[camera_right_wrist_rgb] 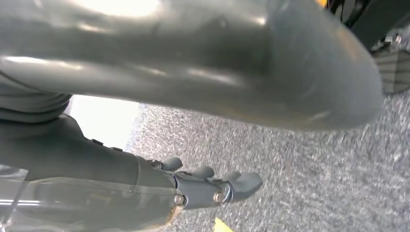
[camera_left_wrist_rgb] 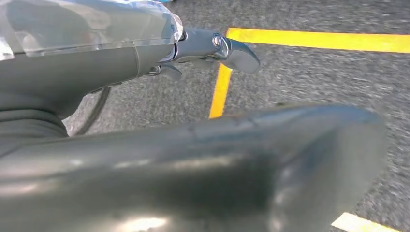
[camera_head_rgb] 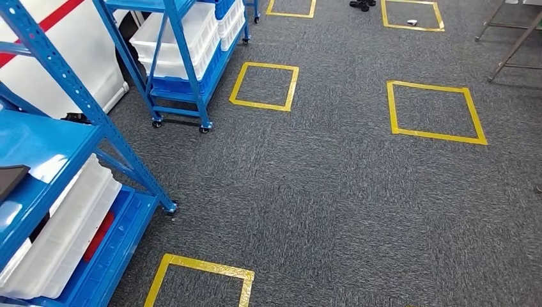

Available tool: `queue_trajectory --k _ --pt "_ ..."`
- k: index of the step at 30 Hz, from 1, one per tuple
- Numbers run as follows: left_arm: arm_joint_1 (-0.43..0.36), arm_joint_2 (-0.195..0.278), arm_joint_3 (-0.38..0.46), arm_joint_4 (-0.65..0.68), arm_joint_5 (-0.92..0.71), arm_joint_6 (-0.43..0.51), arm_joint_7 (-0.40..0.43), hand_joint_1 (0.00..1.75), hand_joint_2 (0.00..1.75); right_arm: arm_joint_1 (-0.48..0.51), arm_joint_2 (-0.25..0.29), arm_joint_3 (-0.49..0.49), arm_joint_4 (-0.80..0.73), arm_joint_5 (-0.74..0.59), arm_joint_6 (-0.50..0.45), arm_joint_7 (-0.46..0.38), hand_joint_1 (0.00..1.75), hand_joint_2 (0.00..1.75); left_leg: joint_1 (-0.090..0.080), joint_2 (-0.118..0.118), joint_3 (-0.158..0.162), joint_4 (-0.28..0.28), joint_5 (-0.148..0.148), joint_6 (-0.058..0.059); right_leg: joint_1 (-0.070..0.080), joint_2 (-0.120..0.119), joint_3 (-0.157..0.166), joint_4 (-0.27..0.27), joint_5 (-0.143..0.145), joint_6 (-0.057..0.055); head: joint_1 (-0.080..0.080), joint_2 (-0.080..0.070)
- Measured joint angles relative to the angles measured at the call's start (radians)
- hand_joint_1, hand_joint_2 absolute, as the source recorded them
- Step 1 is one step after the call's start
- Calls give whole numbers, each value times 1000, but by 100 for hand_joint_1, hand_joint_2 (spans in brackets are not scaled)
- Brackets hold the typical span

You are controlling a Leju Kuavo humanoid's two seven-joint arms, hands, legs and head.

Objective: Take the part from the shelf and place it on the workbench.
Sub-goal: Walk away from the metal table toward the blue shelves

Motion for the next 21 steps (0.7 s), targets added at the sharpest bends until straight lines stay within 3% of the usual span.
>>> queue_trajectory --k 2,4,6,7,8,10,12,13,15,17,19,21 --pt "-1 -6 0 0 -2 -4 2 0 0 0 -5 0 0 -2 -7 0 0 0 8 -22 8 -21 16 5 -3 49 -15 44 -33 10 0 0" --pt "-6 -15 0 1 1 -7 7 0 0 5 -11 0 0 -1 -10 -2 0 0 12 -45 7 -27 23 7 -9 106 -71 165 -97 19 0 0" --pt "-8 -26 2 1 7 -7 12 0 0 9 -20 0 0 5 -7 -4 0 0 14 -70 5 -24 24 7 -15 119 -120 264 -128 26 0 0" --pt "-6 -31 4 1 11 -6 14 0 0 10 -25 0 0 9 -4 -5 0 0 16 -84 5 -21 24 5 -18 121 -122 263 -113 30 0 0" --pt "-5 -36 5 1 14 -4 15 0 0 11 -30 0 0 11 -2 -6 0 0 19 -97 5 -16 22 2 -21 124 -104 221 -79 34 0 0" --pt "-4 -43 7 1 18 -3 17 0 0 12 -37 0 -1 13 2 -6 0 0 24 -122 0 -1 15 -10 -30 157 -44 87 -10 43 0 0" --pt "-6 -46 8 1 19 -1 18 0 0 11 -40 0 -1 13 5 -8 0 0 25 -141 -10 13 9 -23 -32 189 -15 16 11 38 0 0" --pt "-6 -46 9 1 19 -1 18 0 0 11 -41 0 -1 14 6 -8 0 0 25 -149 -16 15 10 -29 -29 193 -15 14 7 31 0 0" --pt "-3 -47 12 1 24 0 18 0 0 9 -42 1 -1 18 6 -7 0 0 28 -161 -21 15 12 -40 -26 171 -16 12 11 14 -1 0" --pt "-1 -50 19 1 32 3 16 0 0 9 -44 1 -1 26 9 -2 0 0 28 -128 -37 50 -11 -47 -25 149 -16 8 13 -1 -1 0" --pt "-3 -53 25 1 38 8 13 0 0 11 -45 2 -1 32 14 6 0 0 26 -75 -91 166 -76 -50 -20 123 -18 7 13 -10 -1 0" --pt "-3 -54 27 1 40 14 8 0 0 13 -45 2 -1 32 19 11 0 0 27 -59 -151 295 -128 -50 -12 96 -19 7 11 -15 -1 0"
